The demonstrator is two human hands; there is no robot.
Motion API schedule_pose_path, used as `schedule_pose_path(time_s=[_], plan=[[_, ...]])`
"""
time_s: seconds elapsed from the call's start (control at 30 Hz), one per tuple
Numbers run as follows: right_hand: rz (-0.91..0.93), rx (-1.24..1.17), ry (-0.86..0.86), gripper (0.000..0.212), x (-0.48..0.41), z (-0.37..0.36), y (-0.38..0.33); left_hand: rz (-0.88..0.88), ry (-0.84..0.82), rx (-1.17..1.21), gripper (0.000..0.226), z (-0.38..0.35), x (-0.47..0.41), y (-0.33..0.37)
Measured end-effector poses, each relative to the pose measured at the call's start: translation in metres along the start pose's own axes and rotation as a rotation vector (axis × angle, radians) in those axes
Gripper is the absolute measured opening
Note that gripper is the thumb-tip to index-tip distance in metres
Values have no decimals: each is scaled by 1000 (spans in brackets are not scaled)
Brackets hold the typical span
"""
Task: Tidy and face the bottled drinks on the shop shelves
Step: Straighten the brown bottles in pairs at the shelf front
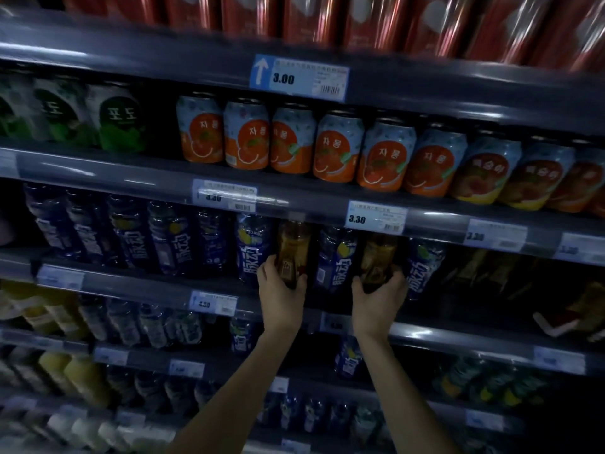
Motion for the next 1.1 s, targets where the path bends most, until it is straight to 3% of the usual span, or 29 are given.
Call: schedule_pose_path(time_s=[0.27,0.53,0.8,1.1], plan=[[-88,-62,-19,80,-9,-7,1,0,74,-73,71,-16,-6,-4],[-107,-101,-11,79,-13,-9,5,18,113,-317,72,-22,-7,-3],[-75,-97,-49,73,-13,-1,9,35,81,-25,71,-18,-6,-8],[-40,-43,-68,74,-7,5,12,34,63,-114,91,-18,-6,-6]])
Point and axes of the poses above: each hand's wrist, its own x-axis away from the middle knuckle, its own z-axis out of the back of the hand, y = z × x, the point moved 1 cm from there along -x, towards the middle knuckle, and after that the axes turned 1 degree about -z, right-handed, at the moved point
